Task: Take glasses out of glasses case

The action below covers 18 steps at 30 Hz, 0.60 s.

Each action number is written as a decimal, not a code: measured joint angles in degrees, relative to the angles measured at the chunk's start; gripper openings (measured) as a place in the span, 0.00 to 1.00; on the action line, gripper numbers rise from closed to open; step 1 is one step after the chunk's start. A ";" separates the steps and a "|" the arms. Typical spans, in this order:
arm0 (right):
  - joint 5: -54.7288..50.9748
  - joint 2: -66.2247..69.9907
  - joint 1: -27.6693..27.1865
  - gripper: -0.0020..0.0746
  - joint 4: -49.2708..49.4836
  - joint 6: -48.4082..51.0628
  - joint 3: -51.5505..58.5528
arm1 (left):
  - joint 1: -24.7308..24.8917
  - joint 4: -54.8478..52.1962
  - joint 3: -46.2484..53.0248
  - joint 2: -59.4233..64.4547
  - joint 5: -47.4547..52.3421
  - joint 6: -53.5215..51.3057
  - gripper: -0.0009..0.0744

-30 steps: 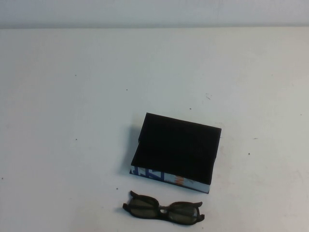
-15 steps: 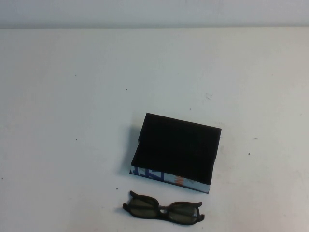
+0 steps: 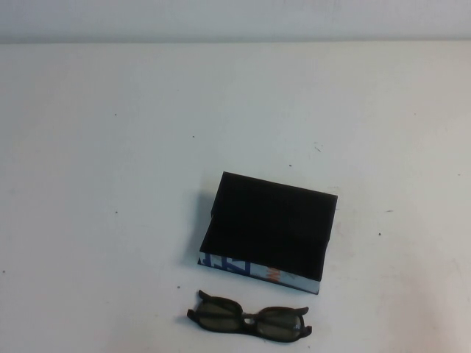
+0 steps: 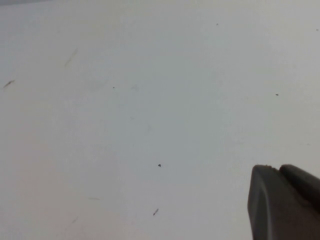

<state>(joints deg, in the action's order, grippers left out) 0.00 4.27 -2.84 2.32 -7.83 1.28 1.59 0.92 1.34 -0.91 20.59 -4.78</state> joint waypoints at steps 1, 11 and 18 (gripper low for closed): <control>0.00 0.00 0.46 0.01 -1.04 -1.95 0.12 | 0.00 0.00 0.00 0.00 0.00 0.00 0.01; -12.95 0.00 5.78 0.01 -2.81 -6.85 0.24 | 0.00 0.00 0.00 0.00 0.00 0.00 0.01; -17.30 0.00 6.14 0.01 -2.32 -6.85 0.37 | 0.00 0.00 0.00 0.00 0.00 0.00 0.01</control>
<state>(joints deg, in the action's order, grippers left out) -17.30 4.27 3.31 0.00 -14.67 1.65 1.59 0.92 1.34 -0.91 20.59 -4.78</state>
